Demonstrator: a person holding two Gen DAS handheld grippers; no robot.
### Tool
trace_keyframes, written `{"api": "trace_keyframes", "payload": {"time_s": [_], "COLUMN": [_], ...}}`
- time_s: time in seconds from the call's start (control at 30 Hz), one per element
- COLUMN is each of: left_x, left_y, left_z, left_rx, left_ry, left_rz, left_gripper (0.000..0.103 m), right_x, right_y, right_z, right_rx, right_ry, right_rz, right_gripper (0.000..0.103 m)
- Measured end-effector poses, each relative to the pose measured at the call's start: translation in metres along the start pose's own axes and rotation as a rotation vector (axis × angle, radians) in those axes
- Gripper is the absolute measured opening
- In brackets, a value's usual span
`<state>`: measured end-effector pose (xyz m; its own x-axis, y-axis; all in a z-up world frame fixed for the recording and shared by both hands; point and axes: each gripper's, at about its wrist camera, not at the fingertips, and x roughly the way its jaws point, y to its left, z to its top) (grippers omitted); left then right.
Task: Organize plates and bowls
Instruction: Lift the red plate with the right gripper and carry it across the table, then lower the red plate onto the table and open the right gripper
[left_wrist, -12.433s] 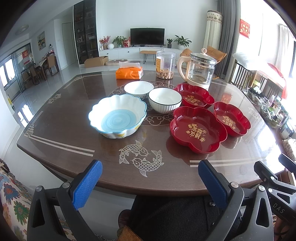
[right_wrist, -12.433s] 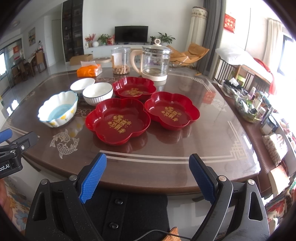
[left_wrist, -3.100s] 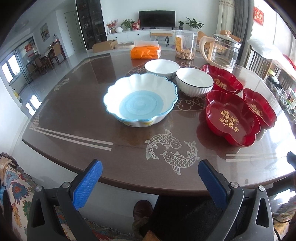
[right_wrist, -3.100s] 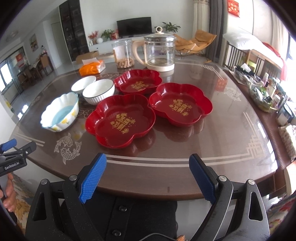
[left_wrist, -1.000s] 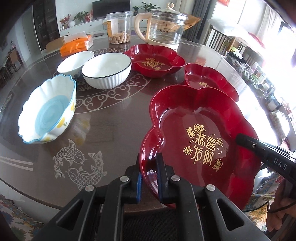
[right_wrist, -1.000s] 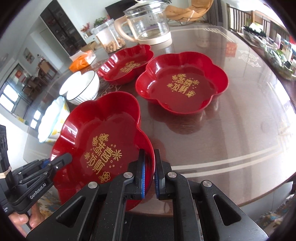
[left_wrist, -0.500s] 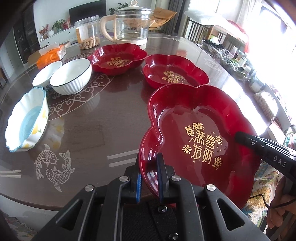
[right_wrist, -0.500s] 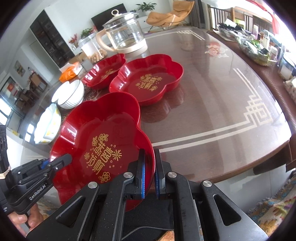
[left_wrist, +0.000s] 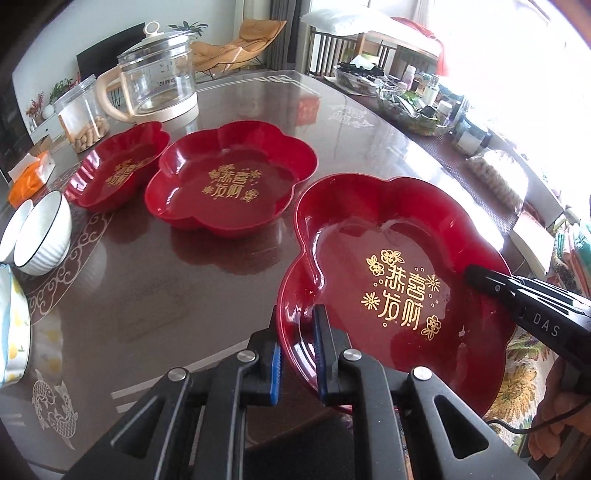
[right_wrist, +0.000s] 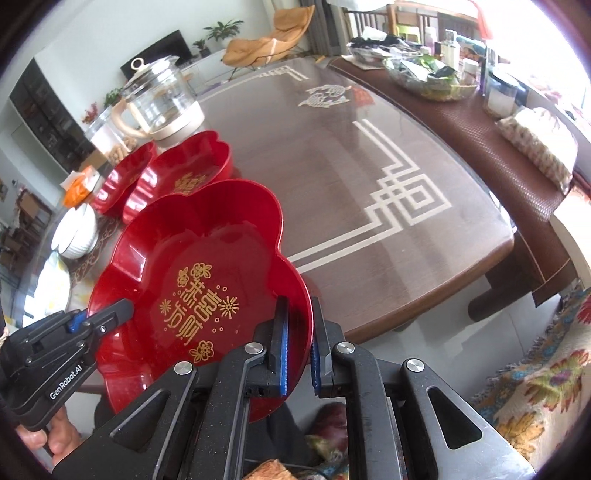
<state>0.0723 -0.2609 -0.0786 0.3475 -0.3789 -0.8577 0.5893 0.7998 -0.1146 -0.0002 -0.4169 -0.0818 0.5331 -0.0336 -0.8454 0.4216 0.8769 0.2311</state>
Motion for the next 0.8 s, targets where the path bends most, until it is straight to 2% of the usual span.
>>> {"api": "trace_keyframes", "payload": {"time_s": [0.3, 0.6, 0.73, 0.8], "left_x": [0.043, 0.079, 0.082, 0.082], "left_y": [-0.032, -0.036, -0.039, -0.039], "left_z": [0.028, 0.044, 0.046, 0.046], "left_rx": [-0.009, -0.028, -0.014, -0.027], "left_ry": [0.009, 0.027, 0.009, 0.013], "left_rz": [0.006, 0.041, 0.039, 0.026], "left_gripper": [0.014, 0.014, 0.014, 0.024], "right_x": [0.022, 0.057, 0.064, 0.065], "right_y": [-0.041, -0.056, -0.06, -0.062], "right_z": [0.033, 0.052, 0.057, 0.058], "right_rx": [0.014, 0.017, 0.023, 0.038], "right_ry": [-0.034, -0.043, -0.053, -0.049], "right_rz": [-0.081, -0.086, -0.087, -0.08], "right_gripper": [0.016, 0.017, 0.019, 0.023]}}
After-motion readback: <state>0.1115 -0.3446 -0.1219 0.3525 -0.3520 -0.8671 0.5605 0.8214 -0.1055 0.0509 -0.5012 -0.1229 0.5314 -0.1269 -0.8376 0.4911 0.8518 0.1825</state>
